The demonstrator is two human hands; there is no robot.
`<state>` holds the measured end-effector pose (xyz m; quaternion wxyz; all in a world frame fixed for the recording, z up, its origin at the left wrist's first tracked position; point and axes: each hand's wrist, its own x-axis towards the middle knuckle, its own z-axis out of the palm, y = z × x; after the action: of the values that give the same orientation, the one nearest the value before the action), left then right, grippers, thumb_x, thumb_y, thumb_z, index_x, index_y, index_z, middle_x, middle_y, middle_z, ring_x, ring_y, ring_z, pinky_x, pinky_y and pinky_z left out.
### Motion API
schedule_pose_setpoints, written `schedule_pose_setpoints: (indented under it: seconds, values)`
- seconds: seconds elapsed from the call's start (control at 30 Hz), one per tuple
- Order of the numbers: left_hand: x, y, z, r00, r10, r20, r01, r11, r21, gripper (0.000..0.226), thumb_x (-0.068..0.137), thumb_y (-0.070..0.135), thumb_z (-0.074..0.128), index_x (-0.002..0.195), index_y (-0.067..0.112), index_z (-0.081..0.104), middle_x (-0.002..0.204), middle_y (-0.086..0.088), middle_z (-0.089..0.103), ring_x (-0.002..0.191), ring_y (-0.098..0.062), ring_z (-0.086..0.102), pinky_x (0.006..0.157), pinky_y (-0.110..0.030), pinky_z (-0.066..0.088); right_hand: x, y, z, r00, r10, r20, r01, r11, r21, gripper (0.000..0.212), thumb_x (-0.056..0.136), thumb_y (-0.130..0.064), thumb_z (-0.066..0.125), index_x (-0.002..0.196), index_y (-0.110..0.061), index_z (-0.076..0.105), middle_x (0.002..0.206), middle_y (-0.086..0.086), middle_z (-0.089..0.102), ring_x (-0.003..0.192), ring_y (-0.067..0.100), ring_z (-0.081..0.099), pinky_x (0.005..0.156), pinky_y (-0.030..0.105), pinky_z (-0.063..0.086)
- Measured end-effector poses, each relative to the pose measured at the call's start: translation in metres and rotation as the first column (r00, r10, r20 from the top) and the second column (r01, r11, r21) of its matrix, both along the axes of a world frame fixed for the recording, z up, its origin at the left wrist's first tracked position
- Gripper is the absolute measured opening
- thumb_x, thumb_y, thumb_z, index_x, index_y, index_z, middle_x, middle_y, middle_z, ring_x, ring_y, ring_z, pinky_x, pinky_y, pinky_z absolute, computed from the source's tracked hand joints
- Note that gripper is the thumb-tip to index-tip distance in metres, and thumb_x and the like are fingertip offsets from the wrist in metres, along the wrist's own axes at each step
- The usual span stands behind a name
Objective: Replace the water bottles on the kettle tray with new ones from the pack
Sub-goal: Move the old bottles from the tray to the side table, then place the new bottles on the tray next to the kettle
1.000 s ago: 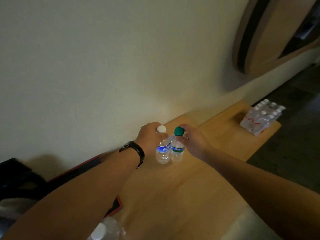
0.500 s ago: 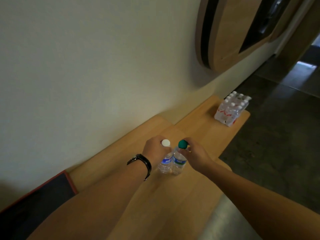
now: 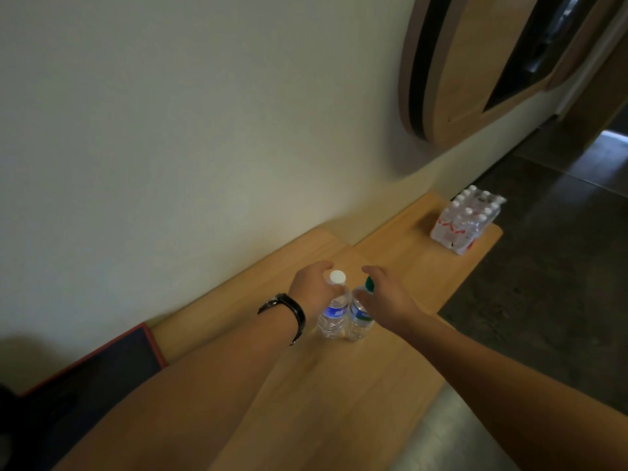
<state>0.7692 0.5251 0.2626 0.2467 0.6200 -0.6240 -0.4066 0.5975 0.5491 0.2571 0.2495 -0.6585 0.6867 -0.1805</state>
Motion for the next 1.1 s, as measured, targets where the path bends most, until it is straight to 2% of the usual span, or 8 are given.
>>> schedule_pose_setpoints:
  seconds: [0.1, 0.33, 0.5, 0.6, 0.77, 0.9, 1.0, 1.1]
  values:
    - [0.020, 0.006, 0.012, 1.000, -0.003, 0.022, 0.004, 0.999, -0.040, 0.065, 0.083, 0.031, 0.081, 0.141, 0.017, 0.056, 0.146, -0.004, 0.057, 0.134, -0.021, 0.052, 0.096, -0.021, 0.035, 0.024, 0.002, 0.018, 0.991, 0.103, -0.091, -0.114, 0.986, -0.126, 0.051, 0.096, -0.022, 0.063, 0.143, -0.006, 0.048, 0.149, 0.015, 0.044, 0.140, 0.030, 0.035, 0.115, 0.039, 0.028]
    - [0.130, 0.062, 0.050, 0.998, 0.056, 0.038, -0.050, 0.990, -0.135, 0.029, 0.089, 0.027, 0.069, 0.119, 0.030, 0.070, 0.126, 0.007, 0.069, 0.121, -0.014, 0.058, 0.092, -0.027, 0.043, 0.138, 0.027, 0.040, 0.894, 0.443, 0.068, -0.407, 0.866, -0.291, 0.041, 0.091, -0.006, 0.062, 0.132, -0.012, 0.059, 0.133, 0.008, 0.060, 0.127, 0.023, 0.051, 0.104, 0.026, 0.036]
    - [0.225, 0.149, 0.047, 0.965, 0.225, 0.138, -0.199, 0.963, -0.184, 0.022, 0.084, 0.037, 0.066, 0.106, 0.035, 0.072, 0.101, 0.022, 0.067, 0.093, 0.002, 0.061, 0.076, -0.008, 0.040, 0.220, 0.073, 0.027, 0.630, 0.761, 0.156, -0.707, 0.645, -0.291, 0.043, 0.094, -0.037, 0.058, 0.135, -0.021, 0.056, 0.132, -0.010, 0.054, 0.121, -0.004, 0.045, 0.104, 0.008, 0.030]
    - [0.266, 0.205, 0.035, 0.963, 0.252, 0.100, -0.239, 0.963, -0.126, 0.023, 0.082, 0.044, 0.066, 0.102, 0.036, 0.073, 0.098, 0.014, 0.074, 0.095, 0.000, 0.067, 0.084, -0.027, 0.054, 0.255, 0.107, 0.012, 0.480, 0.828, 0.290, -0.799, 0.549, -0.244, 0.043, 0.096, -0.050, 0.056, 0.135, -0.033, 0.054, 0.134, -0.014, 0.057, 0.125, -0.002, 0.050, 0.102, 0.013, 0.037]
    - [0.295, 0.278, 0.009, 0.944, 0.331, 0.013, -0.330, 0.943, -0.025, 0.021, 0.073, 0.070, 0.066, 0.093, 0.063, 0.067, 0.105, 0.033, 0.070, 0.103, 0.015, 0.062, 0.090, -0.016, 0.049, 0.287, 0.154, -0.003, 0.292, 0.833, 0.470, -0.885, 0.422, -0.199, 0.037, 0.090, -0.048, 0.069, 0.118, -0.026, 0.062, 0.115, -0.011, 0.065, 0.106, 0.006, 0.064, 0.087, 0.022, 0.050]
    - [0.302, 0.318, -0.025, 0.887, 0.450, -0.106, -0.451, 0.892, 0.023, 0.048, 0.054, 0.083, 0.074, 0.098, 0.065, 0.064, 0.108, 0.031, 0.069, 0.105, 0.014, 0.062, 0.084, -0.009, 0.050, 0.285, 0.167, -0.029, 0.391, 0.790, 0.473, -0.854, 0.503, -0.133, 0.072, 0.073, -0.066, 0.076, 0.128, -0.024, 0.059, 0.124, -0.001, 0.065, 0.114, 0.016, 0.063, 0.094, 0.049, 0.052]
    - [0.297, 0.333, -0.052, 0.867, 0.475, -0.150, -0.470, 0.880, 0.066, 0.072, 0.050, 0.076, 0.083, 0.114, 0.060, 0.055, 0.127, 0.019, 0.065, 0.116, 0.002, 0.062, 0.098, -0.029, 0.054, 0.276, 0.164, -0.048, 0.443, 0.784, 0.435, -0.830, 0.542, -0.130, 0.077, 0.070, -0.055, 0.085, 0.133, -0.022, 0.056, 0.132, -0.003, 0.063, 0.121, 0.014, 0.061, 0.099, 0.043, 0.050]
    - [0.290, 0.335, -0.066, 0.866, 0.473, -0.162, -0.466, 0.881, 0.083, 0.072, 0.058, 0.067, 0.085, 0.120, 0.063, 0.049, 0.131, 0.019, 0.062, 0.121, -0.003, 0.060, 0.099, -0.034, 0.053, 0.268, 0.162, -0.064, 0.484, 0.755, 0.443, -0.819, 0.569, -0.074, 0.062, 0.076, -0.045, 0.084, 0.129, -0.027, 0.057, 0.127, -0.016, 0.065, 0.117, 0.006, 0.062, 0.096, 0.032, 0.050]
